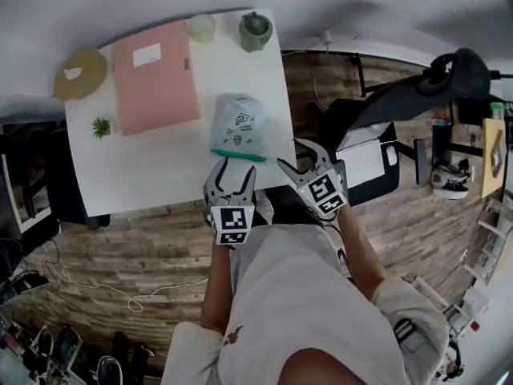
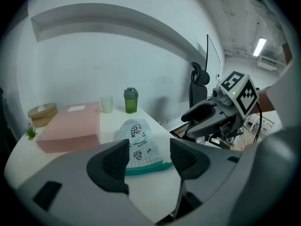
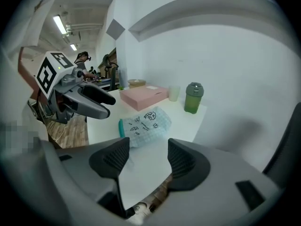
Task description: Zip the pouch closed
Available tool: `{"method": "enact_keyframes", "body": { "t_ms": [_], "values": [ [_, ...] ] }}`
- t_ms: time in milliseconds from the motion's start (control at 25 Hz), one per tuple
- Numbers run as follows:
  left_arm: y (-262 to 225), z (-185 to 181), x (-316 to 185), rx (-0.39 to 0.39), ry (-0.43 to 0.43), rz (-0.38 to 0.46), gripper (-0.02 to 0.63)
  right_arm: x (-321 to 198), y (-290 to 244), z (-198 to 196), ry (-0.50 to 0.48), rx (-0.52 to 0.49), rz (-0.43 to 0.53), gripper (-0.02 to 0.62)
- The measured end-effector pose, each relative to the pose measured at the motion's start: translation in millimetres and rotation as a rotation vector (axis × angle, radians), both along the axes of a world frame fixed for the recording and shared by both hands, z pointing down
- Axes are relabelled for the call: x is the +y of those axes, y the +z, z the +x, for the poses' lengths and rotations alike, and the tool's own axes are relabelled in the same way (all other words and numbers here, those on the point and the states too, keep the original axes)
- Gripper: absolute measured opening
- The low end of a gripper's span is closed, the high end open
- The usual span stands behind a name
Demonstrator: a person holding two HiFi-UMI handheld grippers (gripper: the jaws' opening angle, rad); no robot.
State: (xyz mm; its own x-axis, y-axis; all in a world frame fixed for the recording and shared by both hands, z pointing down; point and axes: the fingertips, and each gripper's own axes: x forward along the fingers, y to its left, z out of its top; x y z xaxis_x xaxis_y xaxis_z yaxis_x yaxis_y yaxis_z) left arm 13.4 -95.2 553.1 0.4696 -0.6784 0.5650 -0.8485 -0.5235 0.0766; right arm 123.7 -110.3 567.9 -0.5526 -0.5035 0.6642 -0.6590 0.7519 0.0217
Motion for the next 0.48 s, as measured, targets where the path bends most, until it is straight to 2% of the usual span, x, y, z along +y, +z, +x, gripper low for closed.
{"method": "enact_keyframes", "body": {
  "t_ms": [240,480],
  "values": [
    [28,25,14,-0.006,-0.061,-0.064,0.242,7,22,2,-0.141,0.012,-0.035,0.225],
    [54,47,23,-0.019,-0.084,-0.112,0.233,15,40,-1,-0.266,0.046,-0.058,0.212]
  ]
}}
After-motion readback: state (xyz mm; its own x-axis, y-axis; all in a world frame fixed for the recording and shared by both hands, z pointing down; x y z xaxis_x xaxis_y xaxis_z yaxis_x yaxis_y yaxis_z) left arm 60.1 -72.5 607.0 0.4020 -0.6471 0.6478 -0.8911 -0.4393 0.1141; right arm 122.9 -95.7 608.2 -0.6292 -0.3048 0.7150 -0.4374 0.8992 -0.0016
